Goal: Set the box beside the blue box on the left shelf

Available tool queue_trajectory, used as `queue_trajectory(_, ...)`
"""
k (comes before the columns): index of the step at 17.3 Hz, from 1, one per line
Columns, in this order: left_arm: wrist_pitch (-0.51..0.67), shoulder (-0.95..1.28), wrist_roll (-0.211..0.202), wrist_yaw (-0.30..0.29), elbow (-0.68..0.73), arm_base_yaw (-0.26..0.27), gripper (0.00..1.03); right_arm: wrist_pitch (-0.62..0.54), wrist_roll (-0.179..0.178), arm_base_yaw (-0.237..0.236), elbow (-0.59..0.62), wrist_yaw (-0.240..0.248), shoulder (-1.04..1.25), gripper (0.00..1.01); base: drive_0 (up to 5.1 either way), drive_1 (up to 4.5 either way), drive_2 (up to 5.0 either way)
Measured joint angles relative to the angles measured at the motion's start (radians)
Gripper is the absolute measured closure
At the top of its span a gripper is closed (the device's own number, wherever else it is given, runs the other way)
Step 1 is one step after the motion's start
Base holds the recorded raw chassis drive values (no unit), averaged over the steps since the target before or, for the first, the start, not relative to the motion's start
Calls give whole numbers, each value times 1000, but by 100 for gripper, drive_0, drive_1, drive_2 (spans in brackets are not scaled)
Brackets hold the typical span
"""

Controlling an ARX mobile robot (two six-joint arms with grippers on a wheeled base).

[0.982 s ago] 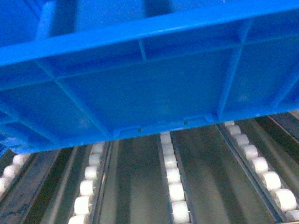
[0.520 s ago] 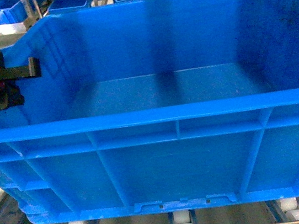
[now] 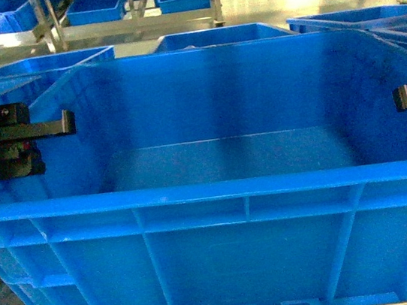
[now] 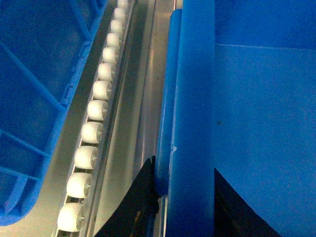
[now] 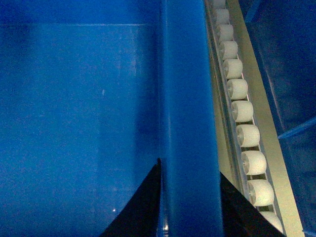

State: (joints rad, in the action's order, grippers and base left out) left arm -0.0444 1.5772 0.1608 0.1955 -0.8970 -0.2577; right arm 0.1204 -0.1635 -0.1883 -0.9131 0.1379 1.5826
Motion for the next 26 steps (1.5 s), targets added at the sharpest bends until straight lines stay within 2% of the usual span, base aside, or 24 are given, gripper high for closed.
queue_trajectory(4,81,26,58,-24,6,-14,41,10,-1,-3,0,-41,1,35,0,0,0)
queue_trajectory(7,92,27,68,-41,12,-24,11,3,-1,-18,1,-67,1,4,0,0,0)
queue_trajectory(8,93,27,68,-46,12,-29,3,3,-1,-21,1,-68,0,1,0,0,0)
queue_trajectory(12,122,28,62,-35,16,-30,5,-26,2,-21,6,-61,1,3,0,0,0)
queue_trajectory(13,466,52,14,44,129,-37,14,-344,26,-28,116,12,13,10,0,0,0)
queue_trajectory(14,721,48,-49,87,244,-39,25,-644,84,-30,244,69,13,21,0,0,0)
queue_trajectory(15,872,6,-91,80,335,-26,34,-823,108,-26,341,70,-19,30,0,0,0)
queue_trajectory(16,1009,-51,-117,59,428,-4,45,-999,129,-10,440,50,-66,41,0,0,0)
queue_trajectory(17,1093,-99,-129,42,484,22,56,-1139,139,14,513,43,-126,54,0,0,0)
queue_trajectory(18,1114,-157,-140,27,531,50,69,-1183,143,32,549,29,-175,65,0,0,0)
queue_trajectory(20,1091,-241,-143,-18,630,82,95,-1161,154,53,645,-5,-258,91,0,0,0)
queue_trajectory(21,1080,-280,-143,-36,661,97,102,-1145,160,68,681,-19,-298,101,0,0,0)
queue_trajectory(22,1160,-296,-144,-49,705,116,101,-1149,159,80,710,-29,-339,100,0,0,0)
queue_trajectory(23,1126,-322,-144,-64,738,132,101,-1210,159,92,747,-38,-349,100,0,0,0)
queue_trajectory(25,1058,-433,-144,-92,795,157,101,-1130,159,108,817,-62,-431,100,0,0,0)
queue_trajectory(26,1028,-499,-144,-104,808,168,101,-1099,160,147,829,-112,-502,100,0,0,0)
